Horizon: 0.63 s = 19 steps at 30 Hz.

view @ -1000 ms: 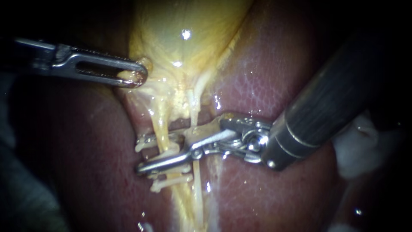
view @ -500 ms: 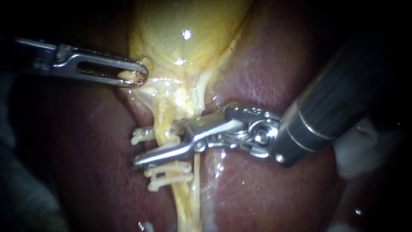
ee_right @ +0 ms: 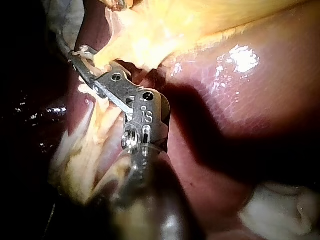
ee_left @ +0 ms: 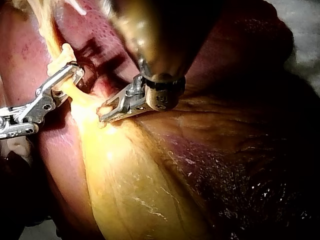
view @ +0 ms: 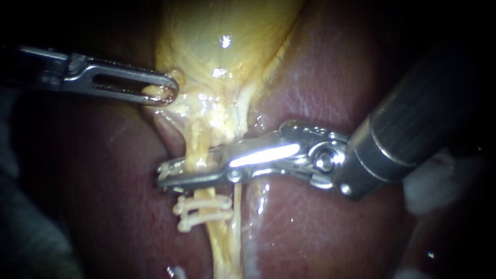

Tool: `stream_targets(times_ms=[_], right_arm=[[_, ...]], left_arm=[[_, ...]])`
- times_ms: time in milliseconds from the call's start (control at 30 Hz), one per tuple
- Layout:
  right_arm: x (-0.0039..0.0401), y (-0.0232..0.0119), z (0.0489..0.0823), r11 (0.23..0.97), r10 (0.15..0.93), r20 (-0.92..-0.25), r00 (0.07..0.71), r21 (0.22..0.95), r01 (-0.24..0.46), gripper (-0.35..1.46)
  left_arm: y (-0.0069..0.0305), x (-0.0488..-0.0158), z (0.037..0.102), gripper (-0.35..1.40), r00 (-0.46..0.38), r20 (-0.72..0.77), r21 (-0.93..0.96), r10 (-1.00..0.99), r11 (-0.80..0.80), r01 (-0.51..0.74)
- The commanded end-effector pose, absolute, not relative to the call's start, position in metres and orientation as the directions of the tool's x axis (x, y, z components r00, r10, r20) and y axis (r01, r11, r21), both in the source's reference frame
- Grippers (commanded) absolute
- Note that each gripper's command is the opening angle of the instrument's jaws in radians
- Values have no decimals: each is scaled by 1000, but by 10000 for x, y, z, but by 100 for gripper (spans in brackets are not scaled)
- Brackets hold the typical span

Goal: Clipping third clip left tube

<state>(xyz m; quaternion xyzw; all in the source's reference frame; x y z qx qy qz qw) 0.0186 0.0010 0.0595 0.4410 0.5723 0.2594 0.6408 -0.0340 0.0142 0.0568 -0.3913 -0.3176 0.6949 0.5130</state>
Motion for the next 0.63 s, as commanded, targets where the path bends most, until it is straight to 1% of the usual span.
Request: stream_targets(times_ms=[33, 400, 633], right_arm=[[186, 10, 595, 476, 837, -505, 211, 862, 173, -34], [184, 9, 595, 477, 835, -505, 217, 862, 171, -35], [183, 10, 601, 479, 834, -507, 217, 861, 171, -35]], left_arm=[[142, -340, 568, -35, -168, -218, -843, 961, -272, -464], [142, -340, 567, -35, -168, -218, -843, 961, -272, -464], [142, -340, 567, -35, -168, -218, -843, 961, -272, -464]])
